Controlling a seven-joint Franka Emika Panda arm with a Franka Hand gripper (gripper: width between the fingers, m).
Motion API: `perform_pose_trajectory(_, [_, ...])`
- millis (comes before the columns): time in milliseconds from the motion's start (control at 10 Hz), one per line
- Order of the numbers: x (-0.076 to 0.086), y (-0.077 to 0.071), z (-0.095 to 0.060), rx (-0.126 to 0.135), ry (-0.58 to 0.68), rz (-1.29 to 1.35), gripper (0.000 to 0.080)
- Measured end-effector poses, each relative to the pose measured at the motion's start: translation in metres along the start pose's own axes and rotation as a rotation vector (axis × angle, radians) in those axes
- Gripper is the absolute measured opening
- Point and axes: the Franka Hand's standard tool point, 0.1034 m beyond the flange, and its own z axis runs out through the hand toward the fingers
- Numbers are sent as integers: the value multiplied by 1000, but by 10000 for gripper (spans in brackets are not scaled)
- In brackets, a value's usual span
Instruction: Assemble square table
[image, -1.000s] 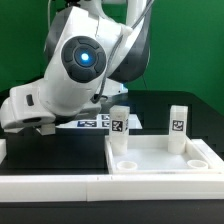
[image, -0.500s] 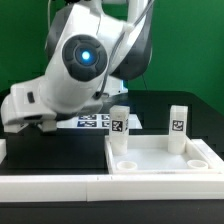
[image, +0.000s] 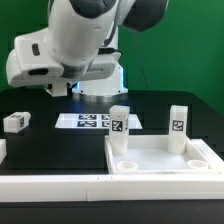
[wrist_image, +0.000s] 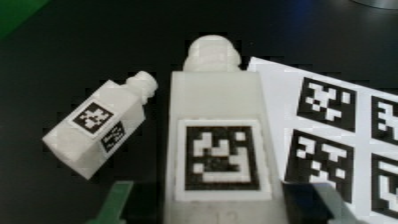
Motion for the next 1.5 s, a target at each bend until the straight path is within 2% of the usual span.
perform_pose_trajectory(200, [4,2,-4,-11,35,-4,290])
perform_pose_trajectory(300, [7,1,-12,-8,89,-2,290])
perform_pose_trajectory(500, [8,-16,-56,37,219,43,290])
perform_pose_trajectory(700, [27,-48,-108,51,331,150,290])
perform_pose_trajectory(800, [34,-57,-132,35,376,180,290])
perform_pose_trajectory(900, [35,-60,-136,28,382,175,290])
perform_pose_trajectory(1000, [42,-55,-141,14,469,175,290])
perform_pose_trajectory(1300, [42,-55,-143,0,663,169,290])
perform_pose_trajectory(1400, [45,-57,-148,3,737,170,290])
perform_pose_trajectory(1500, [48,-69,-161,3,794,195,290])
